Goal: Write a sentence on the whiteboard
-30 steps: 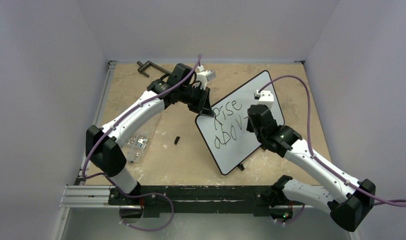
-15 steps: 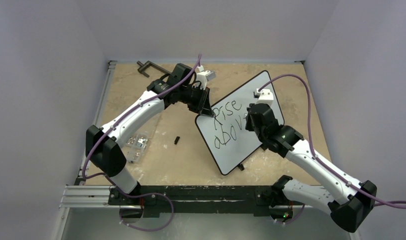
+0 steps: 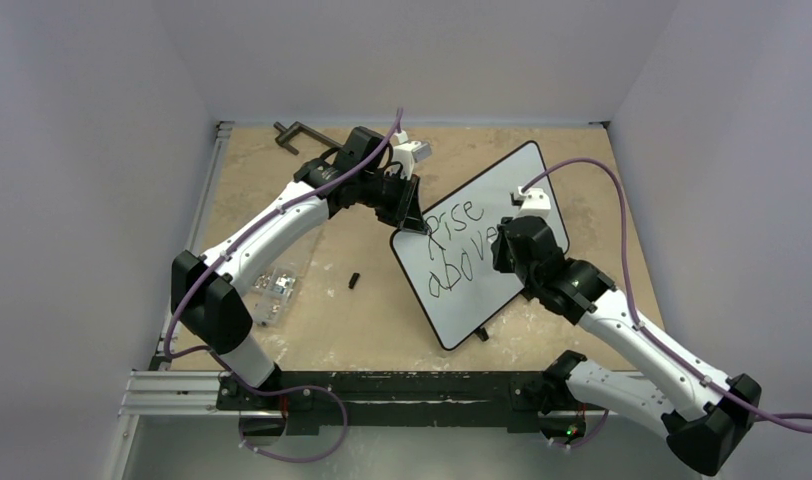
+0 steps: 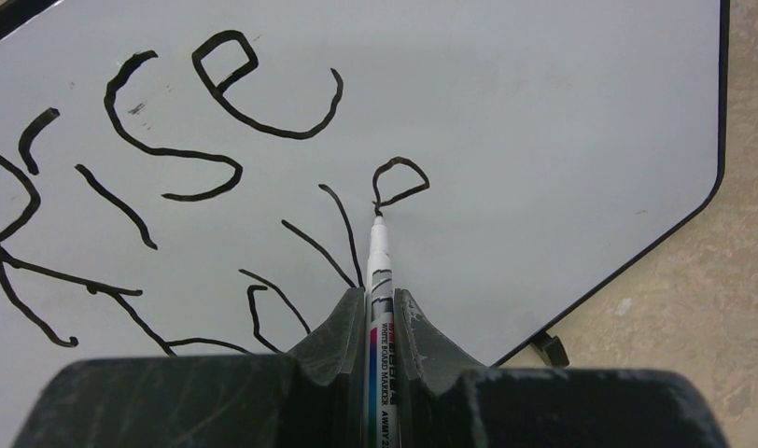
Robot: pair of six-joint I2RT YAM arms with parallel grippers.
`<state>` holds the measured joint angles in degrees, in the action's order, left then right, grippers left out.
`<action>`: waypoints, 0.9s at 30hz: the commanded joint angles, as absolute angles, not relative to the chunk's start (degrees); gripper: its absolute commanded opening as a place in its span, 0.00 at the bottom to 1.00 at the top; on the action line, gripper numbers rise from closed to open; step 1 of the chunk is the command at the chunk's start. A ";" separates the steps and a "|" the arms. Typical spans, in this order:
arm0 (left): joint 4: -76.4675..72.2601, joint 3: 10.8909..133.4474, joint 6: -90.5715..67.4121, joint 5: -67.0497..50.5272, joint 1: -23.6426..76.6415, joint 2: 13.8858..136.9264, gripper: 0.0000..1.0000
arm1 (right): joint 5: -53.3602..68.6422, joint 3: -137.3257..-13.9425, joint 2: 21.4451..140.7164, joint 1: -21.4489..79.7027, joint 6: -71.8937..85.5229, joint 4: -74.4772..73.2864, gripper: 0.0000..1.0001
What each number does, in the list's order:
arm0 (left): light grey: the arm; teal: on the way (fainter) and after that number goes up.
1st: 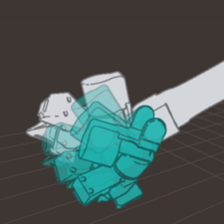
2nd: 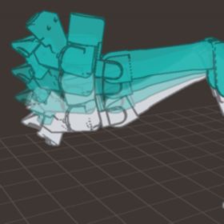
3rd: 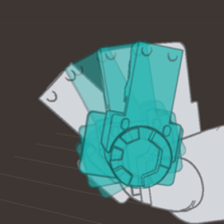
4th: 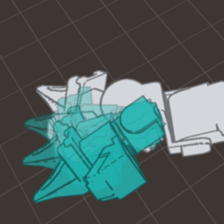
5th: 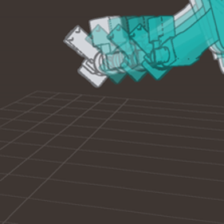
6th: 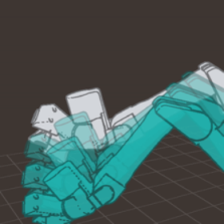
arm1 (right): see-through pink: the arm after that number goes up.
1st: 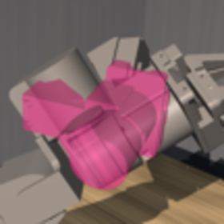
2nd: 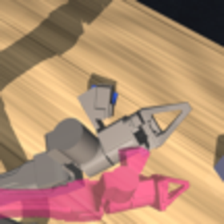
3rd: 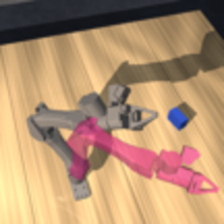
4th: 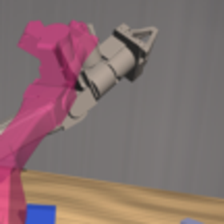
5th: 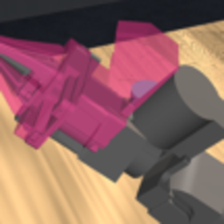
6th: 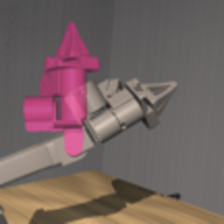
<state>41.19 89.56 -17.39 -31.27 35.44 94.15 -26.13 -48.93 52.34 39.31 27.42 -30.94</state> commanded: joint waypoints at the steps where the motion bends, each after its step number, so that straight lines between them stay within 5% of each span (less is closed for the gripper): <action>1: 39.52 90.53 -13.61 -25.58 35.14 91.46 0.00 | -25.79 -48.98 52.47 39.22 29.87 -33.17 0.00; 27: 39.54 90.35 -13.52 -25.14 35.18 91.23 0.00 | -35.21 -56.21 57.20 39.28 30.58 -37.11 0.00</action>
